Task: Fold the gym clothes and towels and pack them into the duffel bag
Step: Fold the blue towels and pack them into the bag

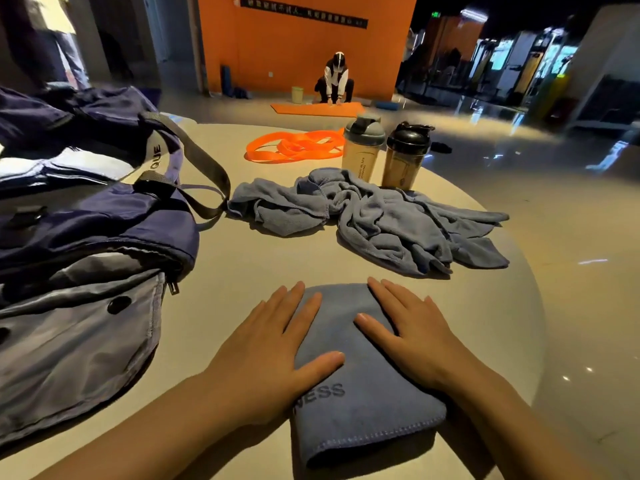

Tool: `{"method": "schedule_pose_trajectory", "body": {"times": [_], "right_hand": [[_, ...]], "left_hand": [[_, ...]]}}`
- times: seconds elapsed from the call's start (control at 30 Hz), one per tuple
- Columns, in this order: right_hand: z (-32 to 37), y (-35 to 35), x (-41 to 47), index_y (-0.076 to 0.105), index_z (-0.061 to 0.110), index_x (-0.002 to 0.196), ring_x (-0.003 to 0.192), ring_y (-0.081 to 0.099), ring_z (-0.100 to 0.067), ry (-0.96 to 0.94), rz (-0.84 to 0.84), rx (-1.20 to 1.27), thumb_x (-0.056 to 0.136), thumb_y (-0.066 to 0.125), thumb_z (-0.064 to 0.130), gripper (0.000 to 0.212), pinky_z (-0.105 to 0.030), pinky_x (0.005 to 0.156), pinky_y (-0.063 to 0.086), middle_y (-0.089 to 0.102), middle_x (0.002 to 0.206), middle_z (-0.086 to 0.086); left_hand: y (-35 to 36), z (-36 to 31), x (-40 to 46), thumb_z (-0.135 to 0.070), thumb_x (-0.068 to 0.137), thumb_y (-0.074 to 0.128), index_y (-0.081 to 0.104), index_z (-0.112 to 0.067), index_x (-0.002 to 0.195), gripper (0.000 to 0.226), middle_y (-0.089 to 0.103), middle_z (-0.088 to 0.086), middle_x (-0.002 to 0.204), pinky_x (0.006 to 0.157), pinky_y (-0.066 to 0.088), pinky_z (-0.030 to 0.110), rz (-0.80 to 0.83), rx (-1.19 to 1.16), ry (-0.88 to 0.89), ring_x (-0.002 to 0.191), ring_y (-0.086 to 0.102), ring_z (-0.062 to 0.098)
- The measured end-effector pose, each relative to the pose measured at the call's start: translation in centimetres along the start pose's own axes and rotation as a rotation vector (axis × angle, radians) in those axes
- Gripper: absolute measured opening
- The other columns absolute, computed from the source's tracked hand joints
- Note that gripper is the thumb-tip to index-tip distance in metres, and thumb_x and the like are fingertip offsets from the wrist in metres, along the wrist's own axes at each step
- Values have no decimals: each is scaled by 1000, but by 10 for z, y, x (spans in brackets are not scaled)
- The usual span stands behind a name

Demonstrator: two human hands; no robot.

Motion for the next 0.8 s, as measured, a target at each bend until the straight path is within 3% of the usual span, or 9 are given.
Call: {"method": "schedule_pose_trajectory", "body": {"times": [0.1, 0.2, 0.3, 0.37, 0.5, 0.6, 0.7, 0.8], "right_hand": [[-22, -15, 6, 6, 40, 150, 146, 10, -14, 114, -14, -92, 81, 13, 71, 76, -50, 118, 2, 9, 160, 9], [-36, -32, -1, 17, 36, 149, 146, 11, -16, 149, -108, -261, 94, 21, 60, 60, -51, 117, 8, 11, 160, 6], [-30, -39, -11, 26, 35, 146, 144, 15, -15, 66, -170, -228, 100, 25, 51, 50, -48, 118, 8, 17, 158, 6], [-15, -38, -14, 28, 36, 145, 144, 15, -12, 11, -173, -208, 95, 17, 55, 55, -46, 118, 5, 18, 157, 9], [37, -34, -2, 27, 39, 146, 144, 14, -11, -138, -143, -169, 97, 25, 56, 52, -47, 119, 8, 19, 157, 12], [99, -19, 24, 19, 38, 149, 144, 15, -14, -337, -39, -172, 98, 34, 50, 55, -43, 118, 18, 16, 158, 9], [168, 4, 59, 16, 36, 150, 142, 22, -18, -531, 47, -130, 97, 42, 46, 60, -34, 113, 26, 19, 158, 5], [224, 22, 97, 16, 28, 151, 134, 34, -24, -666, 14, -112, 95, 52, 39, 67, -35, 106, 37, 28, 153, -3]], "left_hand": [[8, -16, 38, -82, 75, 1, -28, -44, 138, 79, -30, -11, 155, 115, -11, 32, -21, 2, 17, 145, -20, 13], [13, -38, 68, -75, 76, 9, -16, -34, 149, 87, -22, -4, 159, 117, -8, 36, -15, -5, 75, 147, -15, 18], [14, -45, 80, -75, 77, 13, -14, -33, 150, 89, -18, -5, 160, 117, -8, 35, -5, -50, 122, 147, -12, 17], [9, -37, 75, -74, 79, 17, -15, -34, 150, 87, -16, -7, 160, 117, -5, 34, -29, -97, 127, 148, -7, 16], [-21, 1, 41, -76, 85, 11, -19, -47, 141, 70, -17, -14, 158, 111, -6, 26, -253, 7, 98, 147, -10, 10], [-53, 51, 2, -76, 75, -3, 0, -49, 144, 74, -10, -13, 160, 113, -7, 30, -433, 102, 23, 146, -13, 8], [-82, 120, -43, -68, 84, 14, 36, -32, 146, 75, 18, -2, 159, 118, 3, 43, -563, 200, -131, 148, 2, 14], [-96, 188, -90, -70, 83, 14, 32, -33, 148, 77, 17, -2, 160, 116, -2, 47, -561, 242, -367, 147, 0, 14]]}}
Point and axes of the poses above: each hand's wrist, its own x-axis towards the middle knuckle, its own y-axis out of the palm, z = x × y, the point moved 3 cm from there along x, towards the middle knuckle
